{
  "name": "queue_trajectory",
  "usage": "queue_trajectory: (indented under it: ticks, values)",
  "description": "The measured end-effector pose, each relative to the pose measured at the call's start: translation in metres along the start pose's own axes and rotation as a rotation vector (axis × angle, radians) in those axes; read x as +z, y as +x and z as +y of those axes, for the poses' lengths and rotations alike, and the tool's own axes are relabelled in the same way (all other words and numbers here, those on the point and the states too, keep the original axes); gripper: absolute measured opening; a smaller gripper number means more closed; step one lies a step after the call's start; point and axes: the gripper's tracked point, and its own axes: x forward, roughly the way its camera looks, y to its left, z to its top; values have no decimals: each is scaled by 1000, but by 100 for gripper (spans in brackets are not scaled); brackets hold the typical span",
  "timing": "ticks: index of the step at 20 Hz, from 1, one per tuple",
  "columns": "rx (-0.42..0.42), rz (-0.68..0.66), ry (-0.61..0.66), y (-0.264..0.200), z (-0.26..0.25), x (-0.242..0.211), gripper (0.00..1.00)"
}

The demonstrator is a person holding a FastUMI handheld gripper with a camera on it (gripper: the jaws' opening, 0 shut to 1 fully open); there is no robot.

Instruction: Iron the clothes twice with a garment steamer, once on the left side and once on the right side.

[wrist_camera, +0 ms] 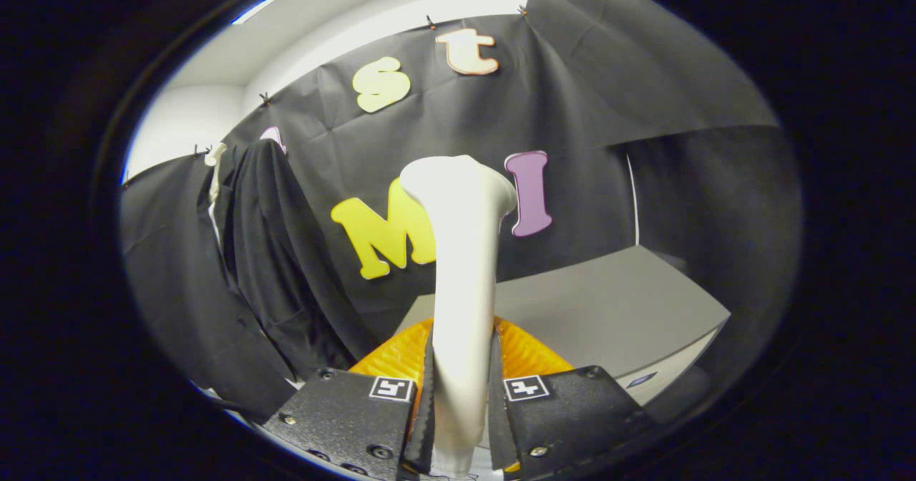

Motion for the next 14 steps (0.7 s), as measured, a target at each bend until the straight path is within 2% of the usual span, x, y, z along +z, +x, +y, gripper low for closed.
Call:
queue_trajectory:
  ticks: [8,14]
  values:
    - [24,-143,-19,-55,109,43,33]
    - [97,-204,-46,-67,209,60,33]
